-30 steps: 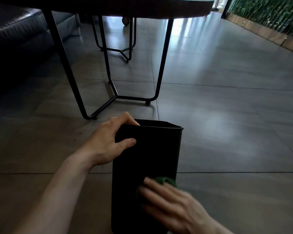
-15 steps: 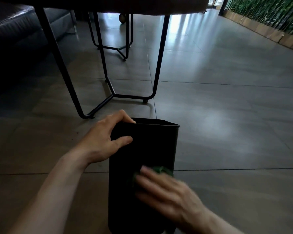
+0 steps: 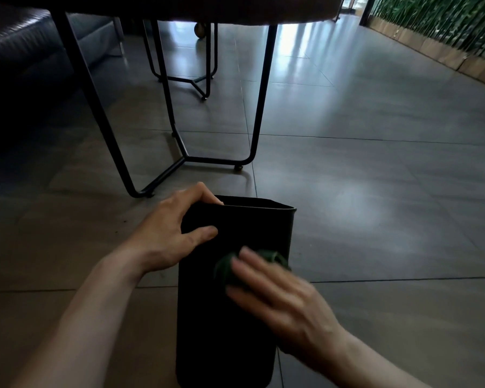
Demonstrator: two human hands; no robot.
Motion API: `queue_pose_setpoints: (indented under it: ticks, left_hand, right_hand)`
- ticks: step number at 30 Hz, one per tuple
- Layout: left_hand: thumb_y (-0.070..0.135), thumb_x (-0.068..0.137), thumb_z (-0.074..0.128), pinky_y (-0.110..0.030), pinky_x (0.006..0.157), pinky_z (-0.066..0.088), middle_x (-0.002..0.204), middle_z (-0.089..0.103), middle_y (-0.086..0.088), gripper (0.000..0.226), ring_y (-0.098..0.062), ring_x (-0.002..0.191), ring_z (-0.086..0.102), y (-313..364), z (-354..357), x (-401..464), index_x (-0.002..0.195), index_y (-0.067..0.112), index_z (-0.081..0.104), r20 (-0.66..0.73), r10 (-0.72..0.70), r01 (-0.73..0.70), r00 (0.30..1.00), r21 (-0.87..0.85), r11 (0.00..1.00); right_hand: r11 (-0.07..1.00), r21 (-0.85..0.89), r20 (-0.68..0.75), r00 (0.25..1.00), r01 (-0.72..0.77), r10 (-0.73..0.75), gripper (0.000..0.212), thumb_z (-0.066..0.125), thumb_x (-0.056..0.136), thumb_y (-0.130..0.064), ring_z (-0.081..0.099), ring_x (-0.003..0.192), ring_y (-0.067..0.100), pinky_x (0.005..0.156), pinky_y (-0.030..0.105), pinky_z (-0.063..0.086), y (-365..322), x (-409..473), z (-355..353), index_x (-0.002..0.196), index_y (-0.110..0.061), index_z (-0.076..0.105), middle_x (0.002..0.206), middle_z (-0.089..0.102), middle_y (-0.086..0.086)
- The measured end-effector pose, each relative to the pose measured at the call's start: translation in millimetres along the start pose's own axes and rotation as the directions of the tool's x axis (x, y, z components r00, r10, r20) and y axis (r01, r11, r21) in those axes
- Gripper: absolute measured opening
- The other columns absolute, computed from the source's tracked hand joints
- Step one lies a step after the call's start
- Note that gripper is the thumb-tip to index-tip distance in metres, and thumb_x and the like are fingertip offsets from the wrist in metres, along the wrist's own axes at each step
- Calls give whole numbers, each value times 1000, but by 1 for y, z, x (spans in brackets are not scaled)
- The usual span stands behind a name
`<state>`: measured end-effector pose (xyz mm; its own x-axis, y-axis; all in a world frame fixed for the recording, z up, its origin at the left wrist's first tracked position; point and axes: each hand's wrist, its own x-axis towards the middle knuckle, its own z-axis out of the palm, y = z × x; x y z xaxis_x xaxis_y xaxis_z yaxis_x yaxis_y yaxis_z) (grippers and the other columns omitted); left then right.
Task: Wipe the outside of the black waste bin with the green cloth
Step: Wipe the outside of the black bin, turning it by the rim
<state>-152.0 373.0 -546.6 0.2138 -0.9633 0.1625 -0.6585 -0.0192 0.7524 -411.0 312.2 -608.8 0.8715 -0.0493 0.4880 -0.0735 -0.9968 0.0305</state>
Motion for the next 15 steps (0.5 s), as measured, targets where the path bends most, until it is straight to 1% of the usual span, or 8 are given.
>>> queue_pose_setpoints:
  ticks: [2, 3, 4, 7, 9, 11, 13, 15]
  left_hand:
    - [28, 81, 76, -14, 93, 37, 122, 62, 11, 33, -2, 123, 53, 0, 0, 1, 107, 40, 59, 2, -7, 7, 1000, 1, 1000]
    - [29, 80, 75, -14, 93, 37, 123, 62, 10, 33, -3, 123, 53, 0, -1, 1, 108, 40, 60, 2, -10, 10, 1000, 1, 1000]
    - [31, 79, 74, -16, 95, 38, 123, 62, 9, 33, -4, 124, 53, -1, -2, 1, 108, 40, 60, 3, -16, 16, 1000, -1, 1000]
    - [28, 80, 75, -27, 100, 42, 125, 62, 10, 34, -5, 127, 52, -2, -3, 0, 108, 39, 59, 9, -31, 31, 999, -22, 999]
    - [29, 79, 75, -31, 103, 43, 124, 63, 10, 34, -5, 127, 52, -2, -3, -2, 107, 39, 59, 4, -36, 36, 999, -32, 999]
    - [26, 81, 75, -32, 103, 44, 123, 62, 7, 33, -6, 127, 52, 0, -3, -2, 107, 38, 59, -5, -32, 32, 999, -34, 999]
    - [24, 82, 75, -31, 101, 44, 120, 63, 6, 33, -7, 125, 53, 1, -3, -1, 106, 38, 60, 2, -30, 30, 1000, -26, 999]
    - [24, 83, 76, -21, 96, 42, 120, 63, 8, 31, -6, 123, 54, 2, -4, -1, 106, 39, 60, 4, -31, 31, 1000, -21, 999]
  right_hand:
    - [988, 3, -75, 985, -157, 157, 34, 59, 106, -15, 33, 155, 32, 110, 51, 49, 11, 20, -6, 139, -14, 64, 159, 46, 14]
    - [981, -8, -94, 976, -196, 194, 35, 60, 105, -15, 32, 155, 31, 110, 52, 49, 12, 26, -6, 140, -14, 64, 159, 46, 14]
    - [981, -14, -103, 976, -194, 191, 33, 57, 106, -15, 32, 155, 31, 110, 51, 49, 9, 27, -4, 139, -14, 64, 159, 46, 14]
    - [998, -36, -44, 998, -47, 45, 33, 44, 111, -13, 40, 151, 31, 106, 45, 52, -12, 3, 9, 130, -16, 71, 152, 55, 13]
    - [995, -64, 42, 996, 81, -78, 33, 44, 111, -12, 43, 149, 29, 103, 39, 53, -23, -13, 11, 126, -20, 73, 149, 59, 11]
    - [991, -71, 60, 993, 110, -105, 34, 44, 111, -12, 42, 149, 29, 103, 39, 54, -17, -9, 6, 129, -20, 71, 150, 58, 10]
    - [999, -35, -4, 1000, -13, 13, 34, 44, 110, -14, 41, 150, 31, 105, 46, 53, -4, 8, -1, 132, -17, 69, 153, 54, 12]
    - [983, 31, -87, 979, -181, 183, 31, 50, 109, -17, 37, 153, 31, 108, 51, 51, 6, 27, -5, 135, -15, 67, 156, 50, 14]
